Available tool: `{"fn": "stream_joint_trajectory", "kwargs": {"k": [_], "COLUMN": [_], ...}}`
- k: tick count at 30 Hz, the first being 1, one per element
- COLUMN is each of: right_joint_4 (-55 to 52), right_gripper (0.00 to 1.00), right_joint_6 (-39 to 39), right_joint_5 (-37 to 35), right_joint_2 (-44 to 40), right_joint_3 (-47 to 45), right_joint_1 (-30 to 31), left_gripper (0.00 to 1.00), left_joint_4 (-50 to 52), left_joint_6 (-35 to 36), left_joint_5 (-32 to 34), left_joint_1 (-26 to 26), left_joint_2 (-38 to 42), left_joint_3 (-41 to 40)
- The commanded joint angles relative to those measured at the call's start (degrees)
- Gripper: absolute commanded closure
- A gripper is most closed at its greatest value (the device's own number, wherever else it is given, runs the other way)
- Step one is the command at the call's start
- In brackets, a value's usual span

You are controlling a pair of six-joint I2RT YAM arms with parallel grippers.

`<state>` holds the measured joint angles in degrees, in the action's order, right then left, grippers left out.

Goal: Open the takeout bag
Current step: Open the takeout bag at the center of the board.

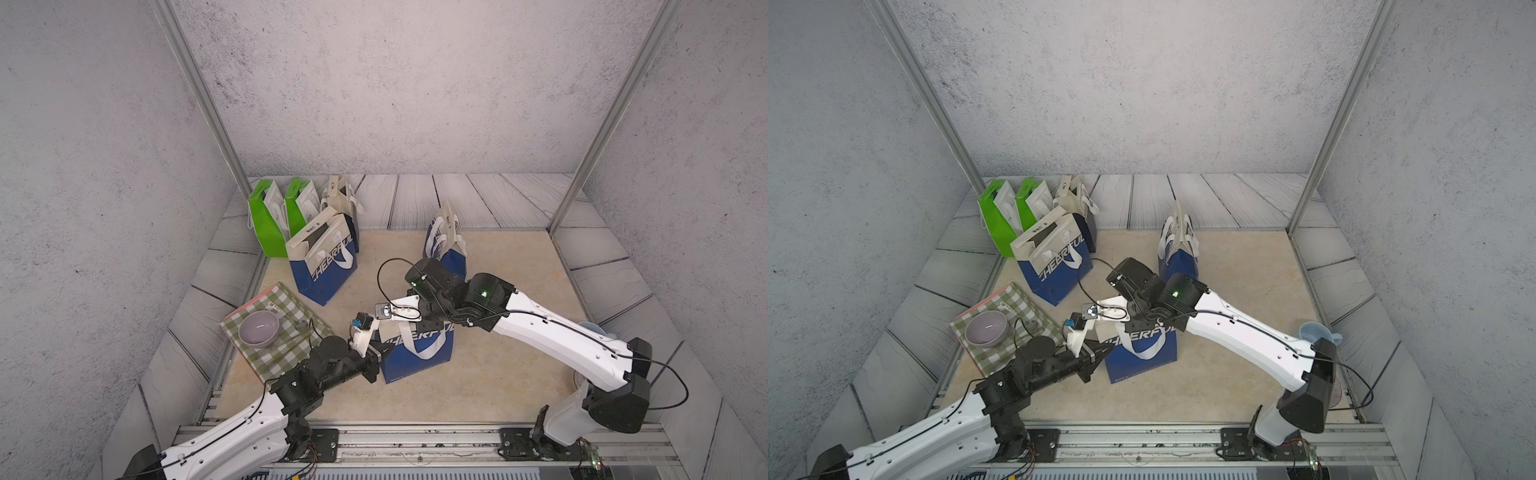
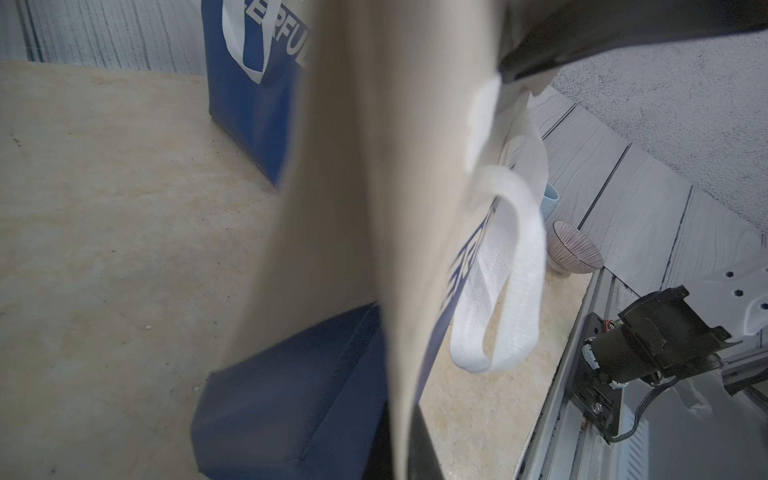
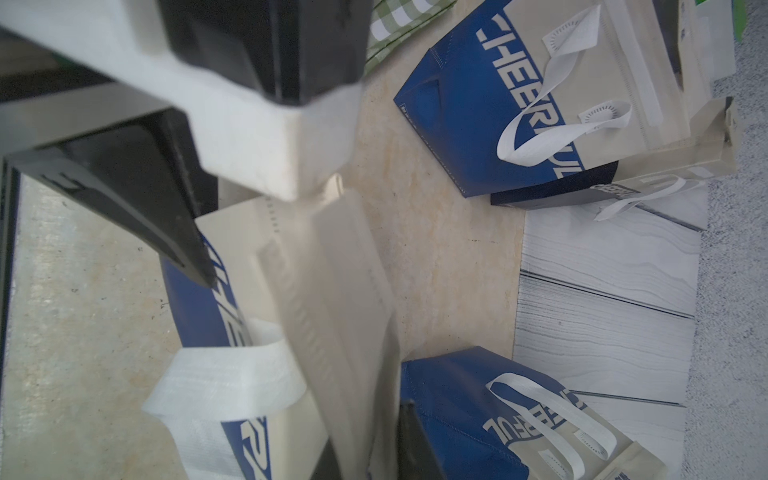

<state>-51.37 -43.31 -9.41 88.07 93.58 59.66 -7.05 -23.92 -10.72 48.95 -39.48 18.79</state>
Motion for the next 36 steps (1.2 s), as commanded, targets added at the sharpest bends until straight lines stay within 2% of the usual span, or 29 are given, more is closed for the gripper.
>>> {"fn": "stream_joint_trajectory", "kwargs": {"k": [1,11,14,16,21,27,31,36], "right_joint_4": [2.1,3.8,3.8,3.1,-1.8,-6.8,-13.5,-19.0], "right_gripper": [0.80,0.81,0.88,0.99,1.00,1.00,1.00,1.00], "right_joint_6": [1.4,2.2,2.3,2.0,1.4,-0.9,-2.9,-3.7], "right_joint_5": [-3.0,-3.8,-3.7,-3.6,-1.8,-3.0,-0.1,0.1], "right_joint_2": [-2.9,-4.9,-4.8,-4.8,-3.7,-1.4,1.6,5.9], "right_joint_3": [-2.8,-7.2,-7.3,-6.4,-0.5,6.9,13.7,21.0], "right_joint_1": [-0.7,-1.7,-1.8,-1.8,-1.9,-2.1,-2.3,-2.3], "left_gripper": [1.00,1.00,1.00,1.00,1.00,1.00,1.00,1.00], "left_joint_4": [1.9,1.9,2.0,2.0,2.0,2.1,2.3,2.7], "left_joint_6": [0.7,0.7,0.7,0.7,0.9,1.0,1.0,1.0], "left_joint_5": [-0.3,-0.3,-0.3,-0.1,0.2,0.4,0.3,0.1], "left_joint_1": [0.2,0.3,0.3,0.2,0.3,0.3,0.3,0.3], "left_joint_2": [0.7,0.6,0.5,0.5,0.4,0.2,0.3,0.4], "left_joint_3": [-0.7,-0.6,-0.6,-0.7,-0.5,-0.6,-0.6,-0.6]}}
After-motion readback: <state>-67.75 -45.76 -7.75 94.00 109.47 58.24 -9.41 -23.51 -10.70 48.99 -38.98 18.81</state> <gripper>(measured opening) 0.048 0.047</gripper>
